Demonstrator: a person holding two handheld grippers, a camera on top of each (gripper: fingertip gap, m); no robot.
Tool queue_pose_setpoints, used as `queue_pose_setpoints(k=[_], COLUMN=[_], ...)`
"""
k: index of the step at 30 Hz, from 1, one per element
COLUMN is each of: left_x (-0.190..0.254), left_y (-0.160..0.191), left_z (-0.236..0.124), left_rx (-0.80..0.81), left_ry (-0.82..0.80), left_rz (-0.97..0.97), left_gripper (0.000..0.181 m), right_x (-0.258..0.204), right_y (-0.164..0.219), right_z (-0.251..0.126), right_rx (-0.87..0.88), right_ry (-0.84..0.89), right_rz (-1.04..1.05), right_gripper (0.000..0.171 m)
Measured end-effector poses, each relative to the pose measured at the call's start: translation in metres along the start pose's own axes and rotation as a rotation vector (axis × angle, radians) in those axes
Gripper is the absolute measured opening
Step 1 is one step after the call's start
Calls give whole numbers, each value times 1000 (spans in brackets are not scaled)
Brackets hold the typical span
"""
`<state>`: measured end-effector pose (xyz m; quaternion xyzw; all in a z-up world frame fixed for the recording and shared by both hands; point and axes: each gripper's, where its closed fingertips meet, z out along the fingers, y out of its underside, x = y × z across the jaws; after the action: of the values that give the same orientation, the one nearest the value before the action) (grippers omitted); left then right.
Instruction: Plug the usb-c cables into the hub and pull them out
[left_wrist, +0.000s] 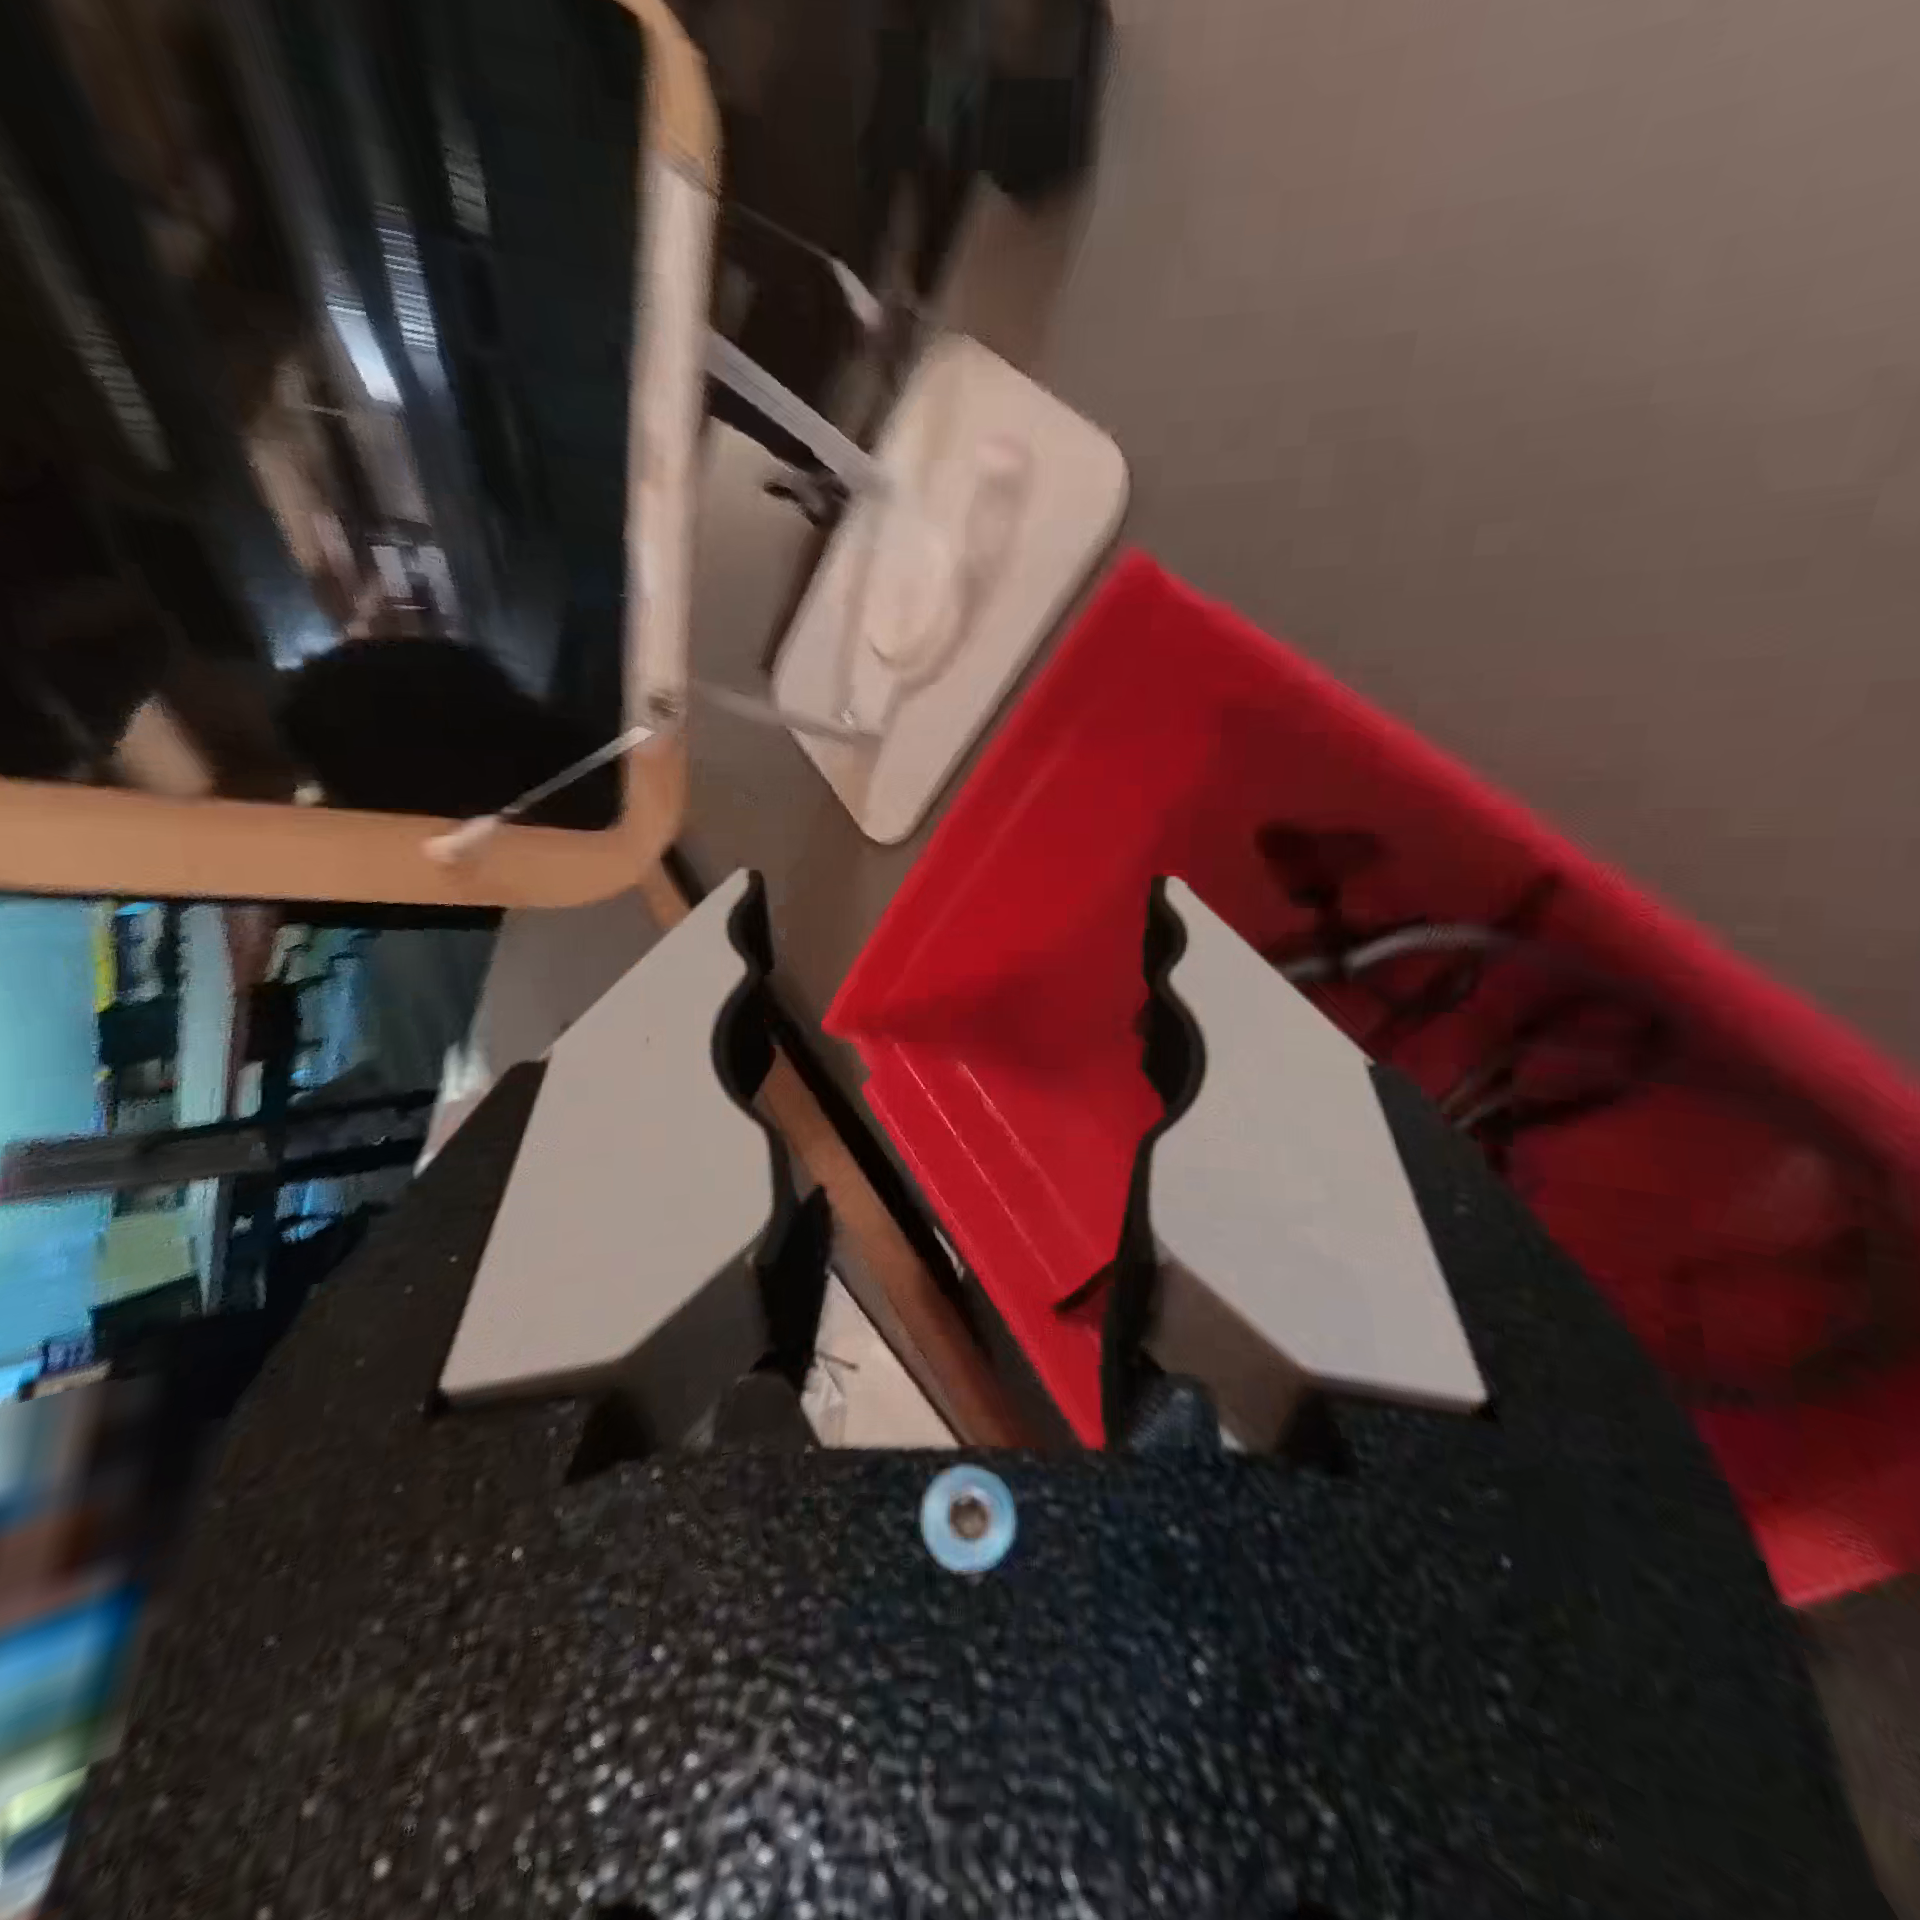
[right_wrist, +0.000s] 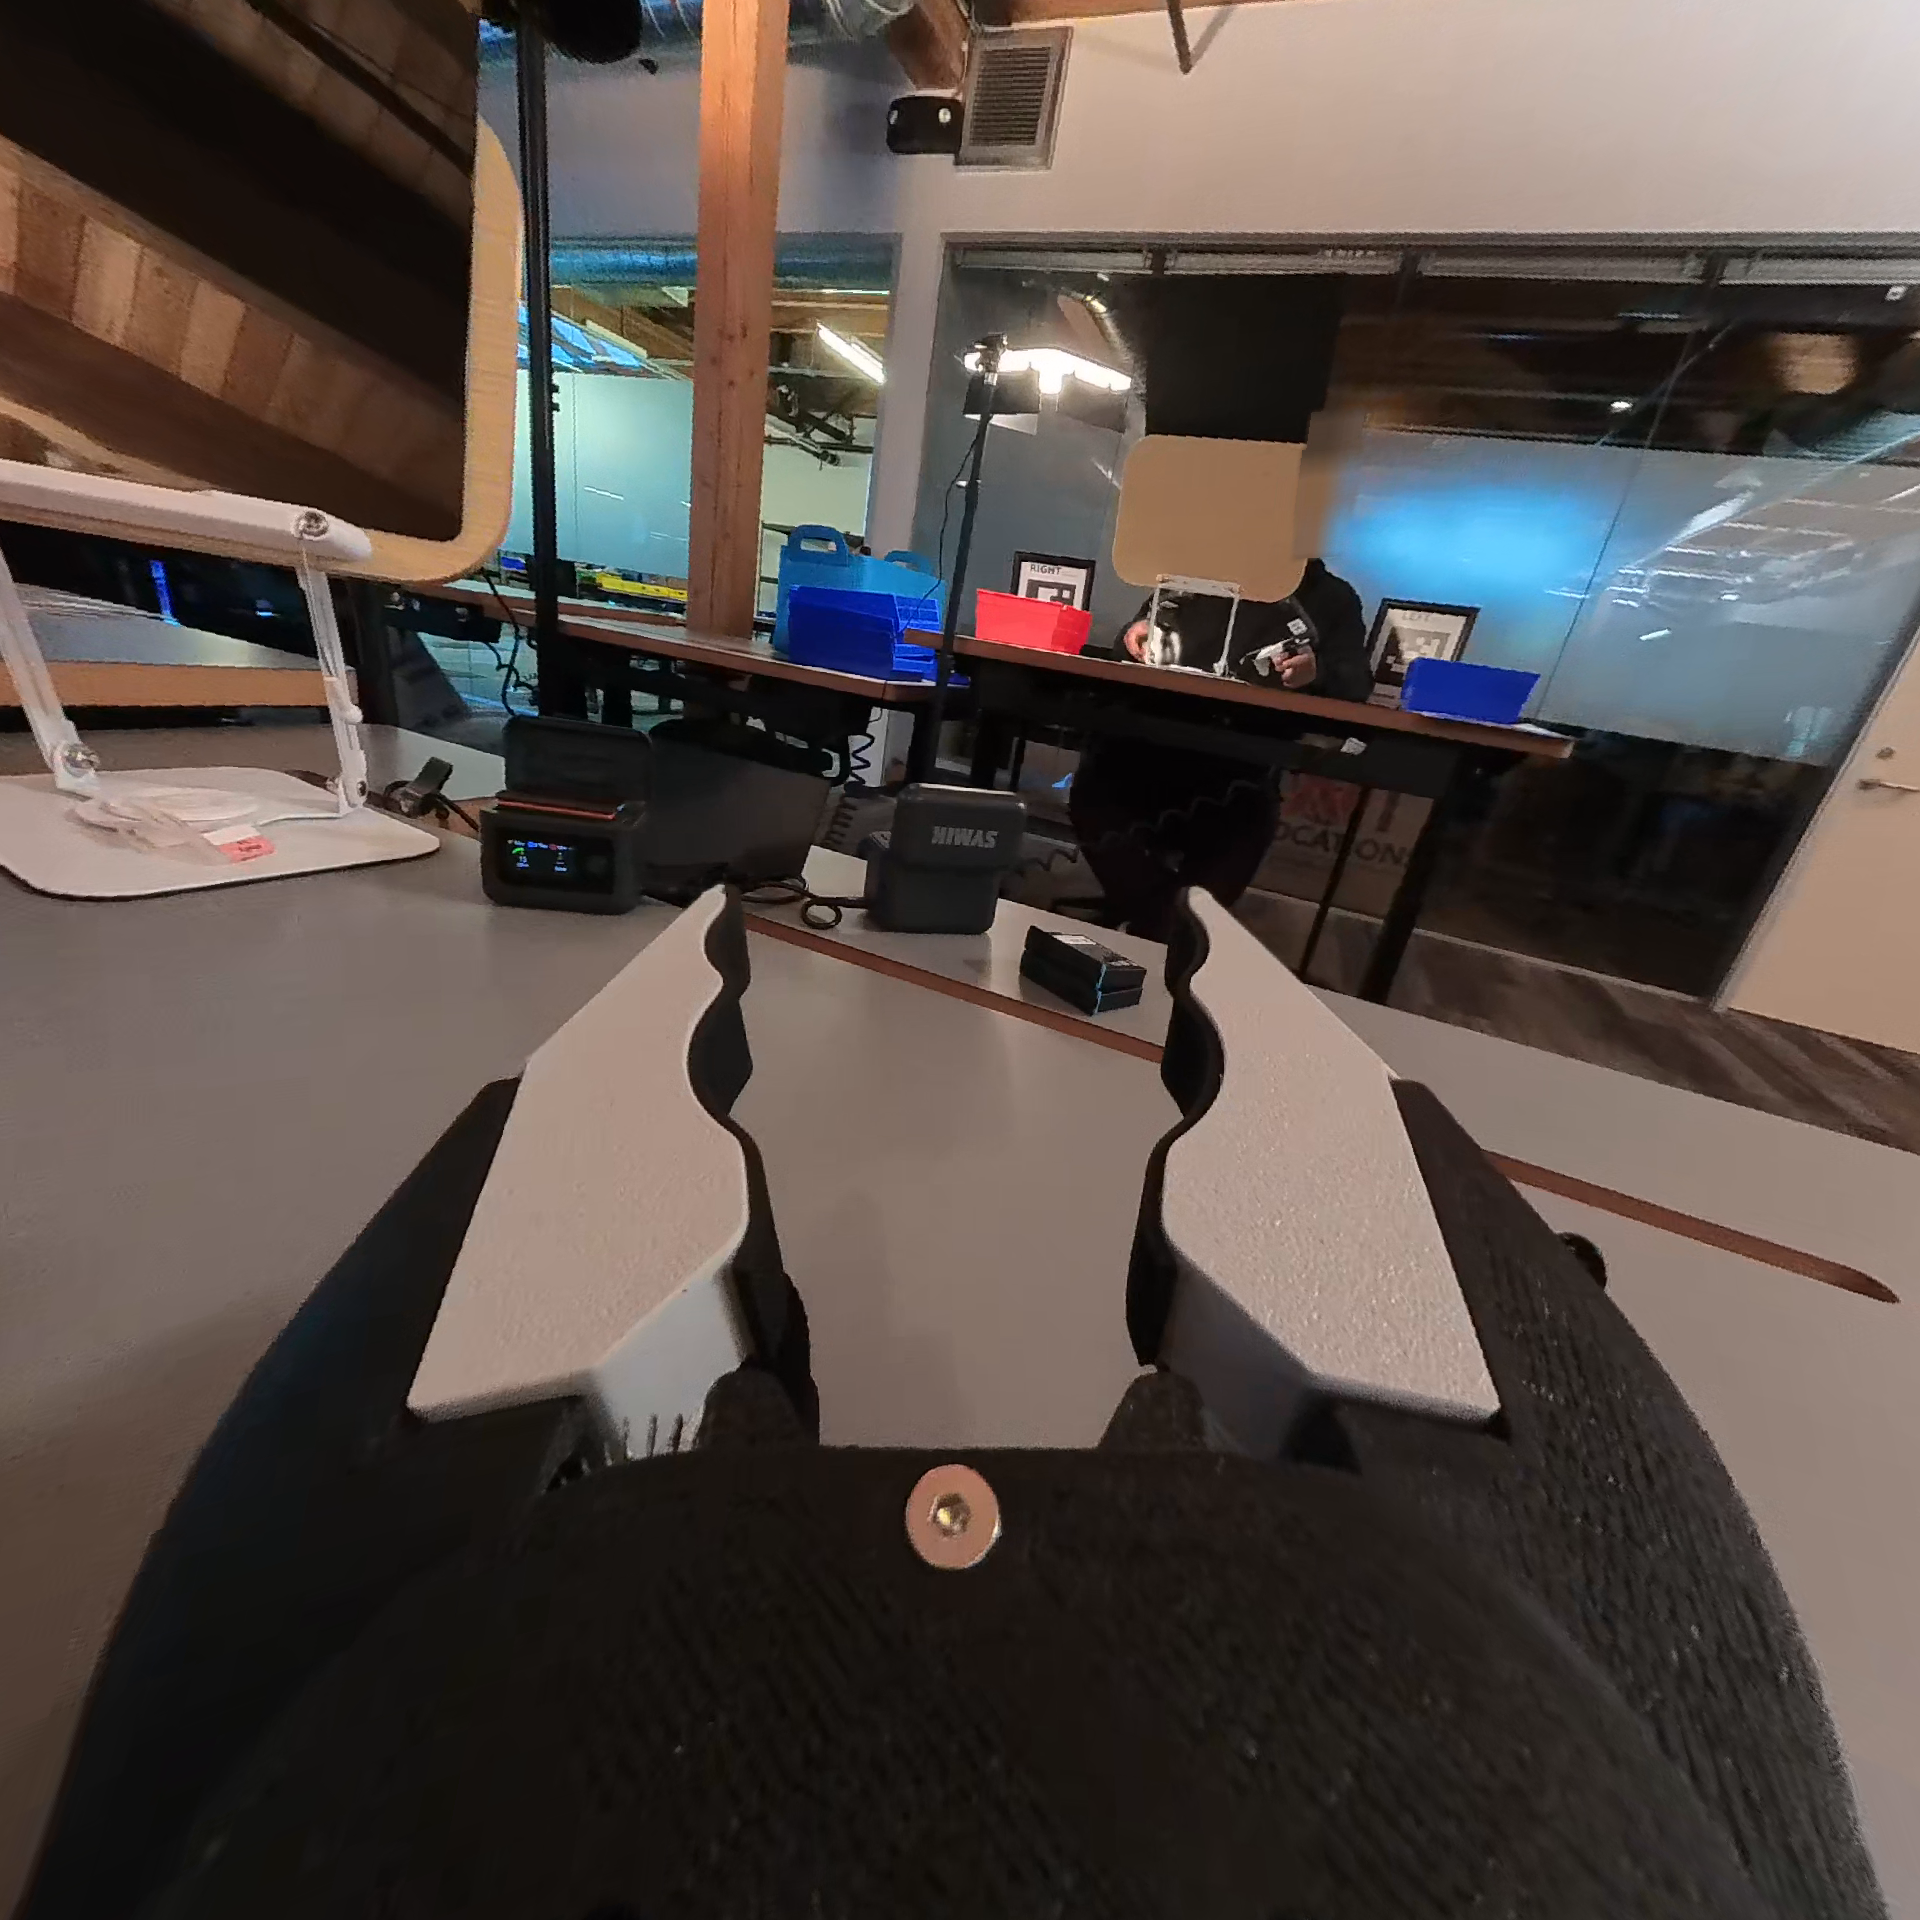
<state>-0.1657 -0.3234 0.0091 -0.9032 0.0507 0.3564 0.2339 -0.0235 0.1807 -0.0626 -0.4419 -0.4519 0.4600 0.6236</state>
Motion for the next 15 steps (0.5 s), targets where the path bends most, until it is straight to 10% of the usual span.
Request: queue_pose_setpoints(k=[11, 15], left_x=[53, 85], left_y=[134, 128], left_z=[112, 124], left_rx=[-444, -381], left_ry=[472, 588], left_rz=[419, 412], left_gripper=[73, 76], right_x=[-2, -5], right_y=[4, 6], right_z=[3, 4], right_rx=[-19, -26], right_ry=[-17, -23], right_rz=[0, -11], right_gripper=[81, 80])
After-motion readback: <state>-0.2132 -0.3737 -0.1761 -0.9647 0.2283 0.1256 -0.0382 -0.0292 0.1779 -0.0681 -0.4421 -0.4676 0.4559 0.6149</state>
